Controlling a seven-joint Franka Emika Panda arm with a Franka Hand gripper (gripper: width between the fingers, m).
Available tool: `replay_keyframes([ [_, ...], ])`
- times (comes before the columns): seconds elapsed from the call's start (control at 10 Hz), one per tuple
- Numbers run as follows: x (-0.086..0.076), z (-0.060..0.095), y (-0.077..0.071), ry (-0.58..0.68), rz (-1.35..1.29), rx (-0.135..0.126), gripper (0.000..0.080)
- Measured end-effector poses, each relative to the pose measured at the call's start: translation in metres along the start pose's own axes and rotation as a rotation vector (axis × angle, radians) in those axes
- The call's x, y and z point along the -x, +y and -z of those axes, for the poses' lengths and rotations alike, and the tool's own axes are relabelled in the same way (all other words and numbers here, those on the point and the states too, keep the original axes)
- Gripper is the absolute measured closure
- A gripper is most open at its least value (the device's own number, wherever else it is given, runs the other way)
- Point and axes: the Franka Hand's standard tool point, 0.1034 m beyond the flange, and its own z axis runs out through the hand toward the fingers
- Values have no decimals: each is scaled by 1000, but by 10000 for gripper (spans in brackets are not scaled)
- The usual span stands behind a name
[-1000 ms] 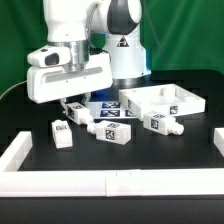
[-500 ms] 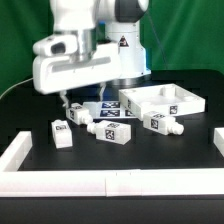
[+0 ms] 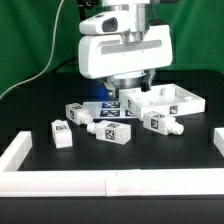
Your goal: Assemble one leg
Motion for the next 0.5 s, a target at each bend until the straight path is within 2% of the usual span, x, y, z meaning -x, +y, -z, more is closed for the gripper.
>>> replay_keyframes([
  [0.1,1,0,0,-10,-6,-9,151],
  [0.3,-1,1,-2,-4,1,-4,151],
  [0.4,-8,1,-14,21,38,16,151],
  [0.5,-18,-2,-28,23,56,8,151],
])
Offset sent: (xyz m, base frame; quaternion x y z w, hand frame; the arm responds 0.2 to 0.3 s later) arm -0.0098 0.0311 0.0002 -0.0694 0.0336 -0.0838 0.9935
